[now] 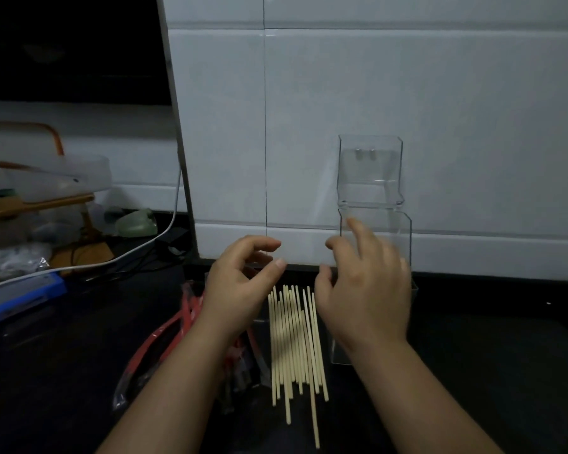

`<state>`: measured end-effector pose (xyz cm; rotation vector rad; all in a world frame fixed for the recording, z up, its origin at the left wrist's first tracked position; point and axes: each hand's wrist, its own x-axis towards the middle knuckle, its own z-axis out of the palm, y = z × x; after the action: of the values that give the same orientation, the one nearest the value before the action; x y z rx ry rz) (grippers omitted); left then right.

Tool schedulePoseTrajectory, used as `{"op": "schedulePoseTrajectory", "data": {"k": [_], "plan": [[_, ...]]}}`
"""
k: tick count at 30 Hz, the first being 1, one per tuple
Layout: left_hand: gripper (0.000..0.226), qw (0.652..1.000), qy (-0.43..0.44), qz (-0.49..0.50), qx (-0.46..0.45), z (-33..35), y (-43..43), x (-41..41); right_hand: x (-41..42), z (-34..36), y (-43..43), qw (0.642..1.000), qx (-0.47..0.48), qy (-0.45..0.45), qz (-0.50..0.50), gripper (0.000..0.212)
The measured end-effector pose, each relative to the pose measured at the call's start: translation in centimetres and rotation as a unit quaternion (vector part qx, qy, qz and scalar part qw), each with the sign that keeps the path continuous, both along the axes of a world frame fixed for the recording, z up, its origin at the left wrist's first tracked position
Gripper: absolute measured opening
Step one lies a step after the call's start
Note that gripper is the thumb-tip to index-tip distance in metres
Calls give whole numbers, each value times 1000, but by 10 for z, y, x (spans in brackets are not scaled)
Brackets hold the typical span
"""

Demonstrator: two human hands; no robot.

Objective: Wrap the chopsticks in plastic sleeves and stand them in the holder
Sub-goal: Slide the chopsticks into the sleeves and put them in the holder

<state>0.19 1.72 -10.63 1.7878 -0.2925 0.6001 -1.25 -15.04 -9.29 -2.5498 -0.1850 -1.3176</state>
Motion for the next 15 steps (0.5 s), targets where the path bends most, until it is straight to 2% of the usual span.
{"op": "schedulePoseTrajectory", "data": {"k": [4, 6, 10, 12, 15], "plan": [[21, 1000, 4, 17, 1, 2, 9, 3, -7, -1, 4, 988, -21, -102, 117, 19], [30, 999, 29, 32, -9, 2, 18, 9, -11, -8, 13, 978, -27, -88, 186, 18], [37, 990, 121, 64, 19, -4, 37, 22, -11, -25, 37, 975, -16, 34, 220, 25], [30, 983, 160, 71, 54, -7, 41, 25, -7, -30, 46, 968, -12, 140, 207, 22], [15, 966, 201, 93, 136, -12, 41, 28, 1, -34, 47, 935, 19, 316, 159, 15]]}}
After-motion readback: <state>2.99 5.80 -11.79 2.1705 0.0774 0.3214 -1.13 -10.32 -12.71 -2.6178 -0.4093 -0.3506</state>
